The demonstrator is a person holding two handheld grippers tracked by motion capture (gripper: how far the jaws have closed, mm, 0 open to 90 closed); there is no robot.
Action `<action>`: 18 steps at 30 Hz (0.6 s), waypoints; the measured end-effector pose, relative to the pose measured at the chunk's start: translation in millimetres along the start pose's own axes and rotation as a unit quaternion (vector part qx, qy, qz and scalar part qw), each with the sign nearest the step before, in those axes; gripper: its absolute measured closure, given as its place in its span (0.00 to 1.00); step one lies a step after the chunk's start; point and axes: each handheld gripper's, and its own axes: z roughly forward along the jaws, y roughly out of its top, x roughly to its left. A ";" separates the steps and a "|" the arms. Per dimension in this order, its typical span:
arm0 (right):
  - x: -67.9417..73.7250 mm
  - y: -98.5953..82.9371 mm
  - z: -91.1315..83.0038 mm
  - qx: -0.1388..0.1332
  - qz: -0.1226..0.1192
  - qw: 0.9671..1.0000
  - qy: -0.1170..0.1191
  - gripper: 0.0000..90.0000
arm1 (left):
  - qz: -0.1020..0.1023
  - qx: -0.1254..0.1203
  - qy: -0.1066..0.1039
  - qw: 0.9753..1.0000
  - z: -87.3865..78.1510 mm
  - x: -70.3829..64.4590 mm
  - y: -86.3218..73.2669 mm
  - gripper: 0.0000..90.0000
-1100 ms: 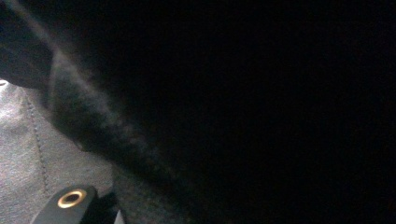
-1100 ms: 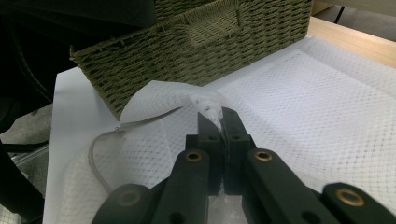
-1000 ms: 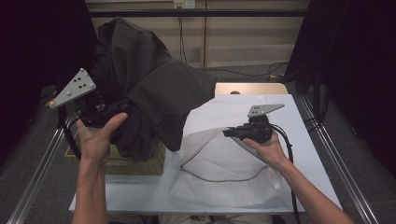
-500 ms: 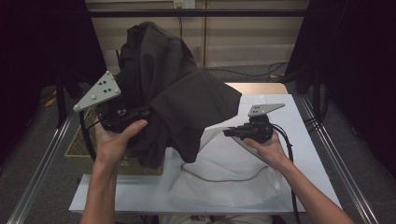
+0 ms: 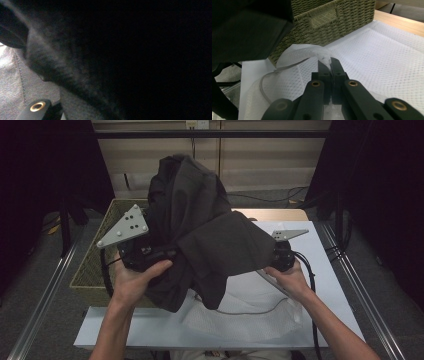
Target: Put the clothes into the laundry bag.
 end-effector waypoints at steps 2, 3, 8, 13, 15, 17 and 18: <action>-1.3 0.1 -1.1 -0.001 0.004 1.000 -0.001 1.00 | 0.008 0.016 -0.002 1.000 1.9 -2.1 -3.6 0.71; -1.8 0.0 -1.5 0.000 0.005 1.000 -0.002 1.00 | 0.001 0.018 -0.006 1.000 3.8 -4.0 -6.2 0.71; -2.5 0.2 -1.4 0.005 0.007 1.000 -0.011 1.00 | 0.014 0.057 -0.020 0.998 14.1 -13.6 -21.7 0.70; -1.2 0.9 -0.1 0.008 0.008 1.000 -0.008 1.00 | 0.022 0.081 -0.033 0.996 30.0 -24.7 -33.1 0.70; -0.8 1.3 -0.7 0.006 0.008 1.000 -0.008 1.00 | 0.018 0.088 -0.036 0.995 36.5 -27.7 -36.6 0.70; -0.9 1.7 -1.4 0.005 0.009 1.000 -0.008 1.00 | 0.018 0.093 -0.042 0.995 43.3 -29.7 -40.7 0.70; -1.3 1.6 -1.7 0.005 0.011 1.000 -0.009 1.00 | 0.022 0.099 -0.040 0.994 46.1 -30.6 -42.7 0.70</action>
